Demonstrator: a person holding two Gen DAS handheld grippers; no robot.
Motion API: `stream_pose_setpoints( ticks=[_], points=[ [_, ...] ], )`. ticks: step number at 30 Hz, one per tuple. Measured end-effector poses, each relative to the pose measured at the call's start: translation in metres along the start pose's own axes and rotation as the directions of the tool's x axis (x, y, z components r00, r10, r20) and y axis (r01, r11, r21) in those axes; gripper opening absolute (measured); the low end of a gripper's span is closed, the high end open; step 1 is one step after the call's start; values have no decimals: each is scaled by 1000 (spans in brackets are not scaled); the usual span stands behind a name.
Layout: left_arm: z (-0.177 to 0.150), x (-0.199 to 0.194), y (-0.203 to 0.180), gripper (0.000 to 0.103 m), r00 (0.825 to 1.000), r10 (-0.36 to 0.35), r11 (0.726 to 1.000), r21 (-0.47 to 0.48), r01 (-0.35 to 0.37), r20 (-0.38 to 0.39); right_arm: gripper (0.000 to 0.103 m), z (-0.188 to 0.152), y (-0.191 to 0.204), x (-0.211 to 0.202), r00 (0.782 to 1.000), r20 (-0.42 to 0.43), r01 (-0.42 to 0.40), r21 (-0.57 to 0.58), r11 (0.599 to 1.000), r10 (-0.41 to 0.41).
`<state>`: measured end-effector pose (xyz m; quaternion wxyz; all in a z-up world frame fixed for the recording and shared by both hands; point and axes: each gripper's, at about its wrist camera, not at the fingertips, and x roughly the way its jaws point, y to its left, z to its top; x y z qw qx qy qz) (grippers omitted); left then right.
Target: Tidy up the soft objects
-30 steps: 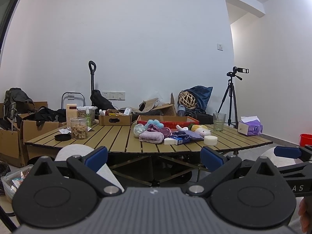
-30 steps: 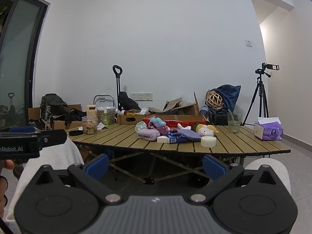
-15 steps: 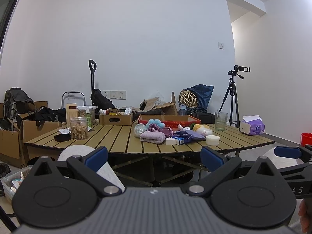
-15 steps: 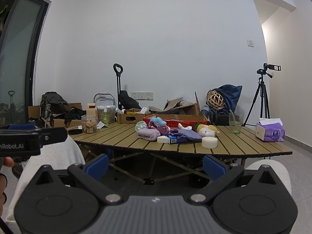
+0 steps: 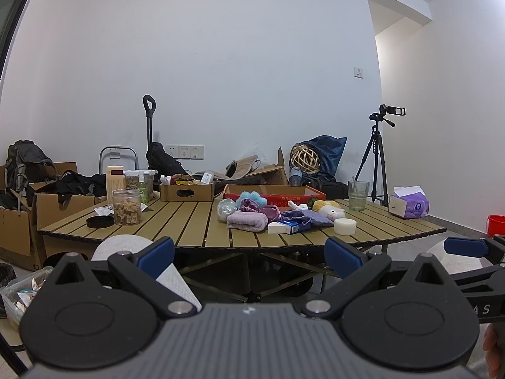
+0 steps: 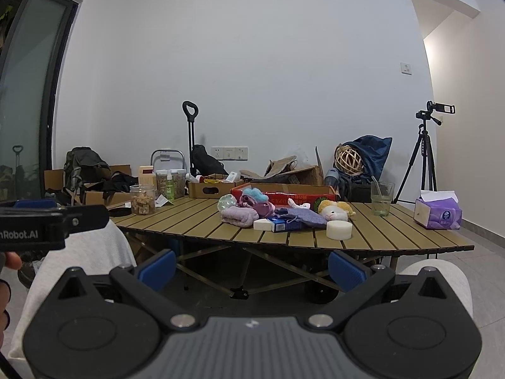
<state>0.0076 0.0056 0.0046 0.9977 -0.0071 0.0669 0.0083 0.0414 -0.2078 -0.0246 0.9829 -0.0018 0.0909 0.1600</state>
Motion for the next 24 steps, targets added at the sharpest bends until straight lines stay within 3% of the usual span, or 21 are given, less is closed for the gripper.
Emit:
stream_pose_setpoints(
  ticks=[24],
  points=[
    [3, -2, -7, 103, 1000, -27, 1000, 3, 27, 2, 103, 2, 3, -10, 999, 41, 10, -33, 999, -9]
  ],
)
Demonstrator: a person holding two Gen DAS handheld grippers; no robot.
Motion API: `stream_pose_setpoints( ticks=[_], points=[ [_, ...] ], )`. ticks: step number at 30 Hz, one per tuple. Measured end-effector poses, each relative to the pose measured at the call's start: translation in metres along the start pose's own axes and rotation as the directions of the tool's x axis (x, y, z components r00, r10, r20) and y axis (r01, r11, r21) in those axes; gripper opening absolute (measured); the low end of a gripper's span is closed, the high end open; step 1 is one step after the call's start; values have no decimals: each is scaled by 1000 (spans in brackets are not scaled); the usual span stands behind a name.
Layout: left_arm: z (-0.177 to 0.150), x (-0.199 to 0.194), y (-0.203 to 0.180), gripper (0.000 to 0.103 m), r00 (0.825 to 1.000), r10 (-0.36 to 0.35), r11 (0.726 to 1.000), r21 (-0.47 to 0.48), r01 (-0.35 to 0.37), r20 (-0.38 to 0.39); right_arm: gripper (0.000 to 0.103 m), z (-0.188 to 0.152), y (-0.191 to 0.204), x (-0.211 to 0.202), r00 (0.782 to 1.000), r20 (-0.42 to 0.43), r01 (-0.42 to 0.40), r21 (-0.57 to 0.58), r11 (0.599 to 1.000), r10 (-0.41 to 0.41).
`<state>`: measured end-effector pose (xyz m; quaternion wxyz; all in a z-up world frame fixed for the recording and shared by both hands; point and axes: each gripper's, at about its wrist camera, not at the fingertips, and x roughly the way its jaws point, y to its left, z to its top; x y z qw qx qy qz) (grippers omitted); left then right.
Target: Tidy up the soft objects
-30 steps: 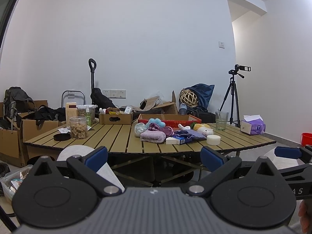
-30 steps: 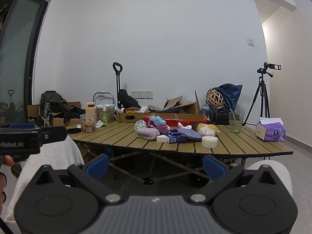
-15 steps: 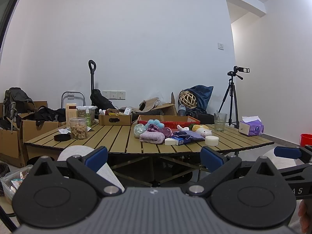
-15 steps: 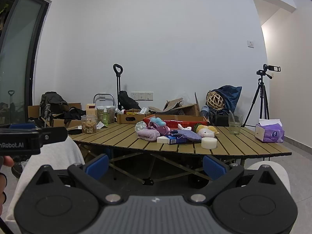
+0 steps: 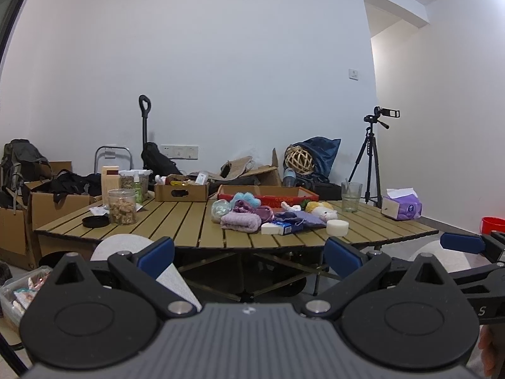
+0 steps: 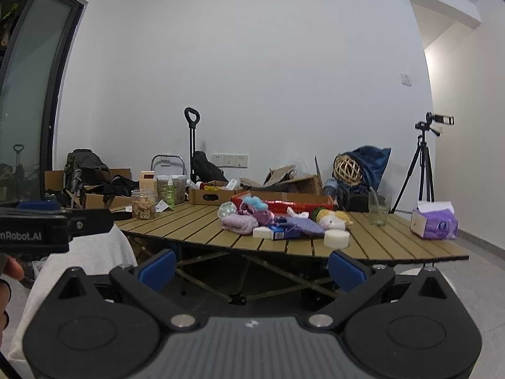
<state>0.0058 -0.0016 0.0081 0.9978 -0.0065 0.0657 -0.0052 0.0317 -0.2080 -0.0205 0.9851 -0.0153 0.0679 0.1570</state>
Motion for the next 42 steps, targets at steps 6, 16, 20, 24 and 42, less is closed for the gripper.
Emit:
stream_pose_setpoints(
  ticks=[6, 16, 20, 24, 42],
  points=[
    [15, 29, 3, 103, 1000, -5, 1000, 14, 5, 5, 103, 15, -3, 25, 999, 40, 0, -23, 1000, 1],
    [23, 162, 33, 103, 993, 59, 998, -9, -60, -101, 103, 34, -38, 146, 999, -34, 8, 27, 1000, -7],
    [31, 230, 38, 103, 992, 37, 999, -6, -38, -119, 103, 42, -65, 211, 997, -70, 29, 65, 997, -24],
    [36, 303, 42, 103, 985, 10, 1000, -21, -14, -174, 100, 46, -87, 279, 990, -141, 9, 143, 990, 12],
    [-3, 492, 136, 26, 852, -336, 880, -455, 133, -401, 48, 34, -43, 484, 887, -385, -163, 254, 953, 254]
  ],
)
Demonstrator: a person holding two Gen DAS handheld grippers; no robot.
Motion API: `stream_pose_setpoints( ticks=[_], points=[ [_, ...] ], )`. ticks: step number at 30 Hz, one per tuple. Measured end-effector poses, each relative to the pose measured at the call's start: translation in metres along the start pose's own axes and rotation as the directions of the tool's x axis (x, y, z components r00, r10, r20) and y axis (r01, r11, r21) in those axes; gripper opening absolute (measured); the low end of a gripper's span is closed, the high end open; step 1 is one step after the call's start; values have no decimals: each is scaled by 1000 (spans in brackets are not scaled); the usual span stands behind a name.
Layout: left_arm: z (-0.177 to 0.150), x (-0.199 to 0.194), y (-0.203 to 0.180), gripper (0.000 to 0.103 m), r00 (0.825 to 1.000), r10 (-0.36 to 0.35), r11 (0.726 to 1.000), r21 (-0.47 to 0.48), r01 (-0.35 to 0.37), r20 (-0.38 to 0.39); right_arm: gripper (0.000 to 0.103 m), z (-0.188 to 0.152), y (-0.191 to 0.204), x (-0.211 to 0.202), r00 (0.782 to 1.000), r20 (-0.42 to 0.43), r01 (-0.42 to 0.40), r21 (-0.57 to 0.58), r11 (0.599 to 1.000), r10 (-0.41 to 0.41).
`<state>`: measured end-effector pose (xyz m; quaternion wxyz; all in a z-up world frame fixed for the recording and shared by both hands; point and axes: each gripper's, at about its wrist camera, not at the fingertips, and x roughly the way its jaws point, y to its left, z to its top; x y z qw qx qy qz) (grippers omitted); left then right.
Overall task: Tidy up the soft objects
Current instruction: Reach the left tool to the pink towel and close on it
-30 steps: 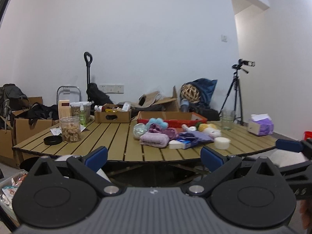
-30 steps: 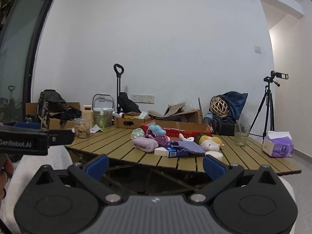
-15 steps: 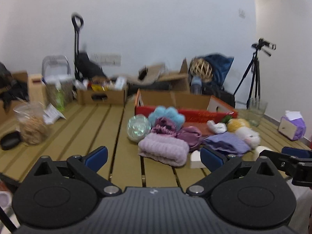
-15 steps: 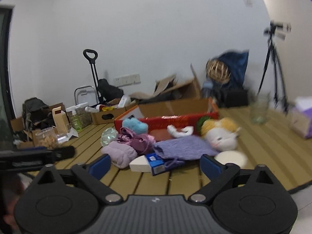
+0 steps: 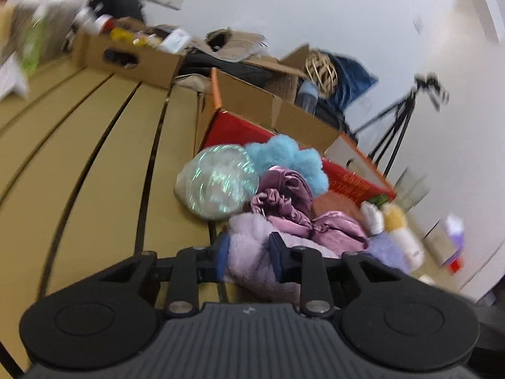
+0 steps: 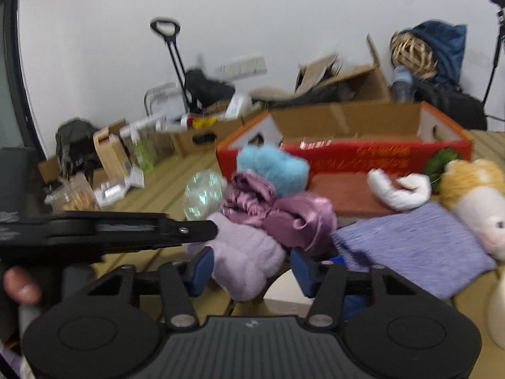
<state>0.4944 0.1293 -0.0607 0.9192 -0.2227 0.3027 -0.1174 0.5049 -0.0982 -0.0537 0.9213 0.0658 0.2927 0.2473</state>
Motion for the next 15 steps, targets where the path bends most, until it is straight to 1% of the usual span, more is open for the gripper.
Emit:
stream_pose_setpoints(
  ticks=[1, 3, 4, 6, 7, 8, 9, 10, 11, 12, 13, 14, 15],
  points=[
    [-4, -7, 1, 24, 1000, 3, 1000, -24, -3, 3, 46, 0, -1, 5, 1000, -9, -3, -3, 1000, 3],
    [-10, -21, 5, 23, 1000, -2, 997, -81, 2, 7, 47, 4, -5, 9, 1000, -10, -17, 3, 1000, 17],
    [-11, -24, 5, 24, 1000, 13, 996, -87, -12, 11, 47, 6, -6, 11, 999, -16, -29, 9, 1000, 29],
    [-10, -23, 4, 38, 998, 55, 998, -42, -54, 25, 47, 11, -8, 17, 997, -43, -65, 11, 998, 65],
    [-8, -21, 5, 52, 997, 79, 997, -25, -78, 28, 51, 12, -9, 18, 996, -50, -78, 6, 997, 78],
    [-5, -18, 7, 57, 995, 92, 996, -24, -91, 31, 51, 14, -11, 18, 994, -52, -94, 18, 995, 94],
    [-1, -17, 8, 58, 997, 73, 997, -23, -72, 34, 52, 17, -14, 18, 992, -56, -111, 40, 993, 113],
    [3, -13, 9, 61, 999, 37, 999, -17, -36, 29, 52, 19, -17, 19, 989, -62, -127, 67, 990, 131],
    [4, -10, 9, 61, 1000, 9, 1000, -14, -9, 25, 51, 20, -21, 21, 987, -70, -137, 94, 986, 144],
    [7, -3, 10, 59, 1000, -9, 1000, -14, 9, 7, 51, 21, -24, 23, 986, -81, -138, 115, 984, 147],
    [8, 6, 10, 39, 1000, -6, 1000, -23, 5, -29, 47, 20, -25, 26, 986, -86, -134, 122, 983, 145],
    [8, 10, 11, 28, 998, -12, 999, -42, 10, -55, 44, 19, -25, 28, 987, -84, -129, 116, 985, 140],
    [8, 9, 12, 26, 998, -30, 996, -82, 25, -55, 39, 19, -24, 28, 988, -81, -124, 109, 986, 133]
  ],
)
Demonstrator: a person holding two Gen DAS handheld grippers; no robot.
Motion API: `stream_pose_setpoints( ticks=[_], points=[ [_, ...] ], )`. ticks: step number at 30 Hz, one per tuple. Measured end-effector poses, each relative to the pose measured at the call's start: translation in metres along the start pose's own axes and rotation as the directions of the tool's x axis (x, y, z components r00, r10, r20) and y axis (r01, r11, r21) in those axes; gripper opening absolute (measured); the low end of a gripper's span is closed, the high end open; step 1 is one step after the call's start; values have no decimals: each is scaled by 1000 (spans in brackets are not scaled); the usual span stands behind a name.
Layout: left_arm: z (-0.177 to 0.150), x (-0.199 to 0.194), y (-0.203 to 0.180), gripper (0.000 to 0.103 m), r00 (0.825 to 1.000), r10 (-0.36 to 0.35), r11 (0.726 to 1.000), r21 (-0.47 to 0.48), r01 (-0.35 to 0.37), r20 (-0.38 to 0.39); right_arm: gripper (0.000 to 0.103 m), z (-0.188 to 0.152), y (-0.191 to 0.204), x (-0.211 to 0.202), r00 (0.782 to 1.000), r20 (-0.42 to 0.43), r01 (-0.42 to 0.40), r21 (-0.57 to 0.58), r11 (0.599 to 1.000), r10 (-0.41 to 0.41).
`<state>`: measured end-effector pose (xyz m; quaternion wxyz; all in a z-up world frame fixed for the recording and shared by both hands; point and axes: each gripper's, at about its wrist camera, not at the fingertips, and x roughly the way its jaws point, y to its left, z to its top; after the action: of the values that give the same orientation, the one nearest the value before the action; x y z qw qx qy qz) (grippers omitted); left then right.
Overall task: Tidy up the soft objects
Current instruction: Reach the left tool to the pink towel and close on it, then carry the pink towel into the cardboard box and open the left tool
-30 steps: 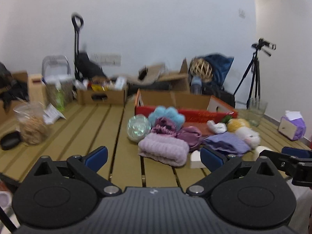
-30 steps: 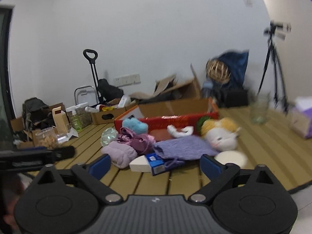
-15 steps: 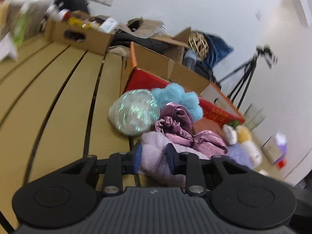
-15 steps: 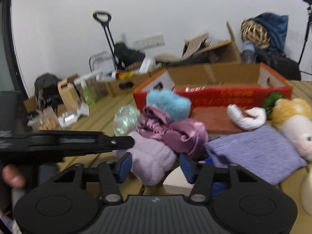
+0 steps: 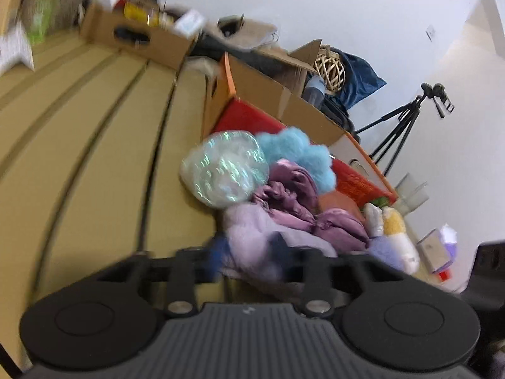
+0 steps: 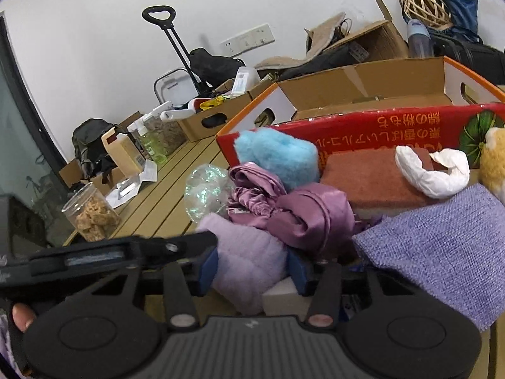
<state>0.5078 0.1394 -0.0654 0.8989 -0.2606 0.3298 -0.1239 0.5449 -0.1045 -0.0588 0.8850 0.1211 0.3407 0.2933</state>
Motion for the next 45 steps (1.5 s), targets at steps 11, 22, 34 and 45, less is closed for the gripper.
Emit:
stream_pose_setpoints(
  ticks=[11, 22, 34, 45],
  points=[
    [74, -30, -49, 18, 978, -114, 993, 49, 107, 173, 23, 75, 17, -37, 974, 168, -139, -95, 986, 154],
    [223, 152, -71, 19, 991, 94, 989, 105, -103, 93, 23, 277, -58, 138, 996, -90, -3, -130, 991, -9],
    [232, 177, -63, 41, 972, 235, 963, 136, -234, 11, 62, 268, -108, 218, 962, -232, 146, -16, 989, -146],
    [220, 27, -141, 81, 963, 232, 917, 299, -263, 137, 71, 288, -69, 10, 965, -39, 255, -112, 960, -261]
  ],
)
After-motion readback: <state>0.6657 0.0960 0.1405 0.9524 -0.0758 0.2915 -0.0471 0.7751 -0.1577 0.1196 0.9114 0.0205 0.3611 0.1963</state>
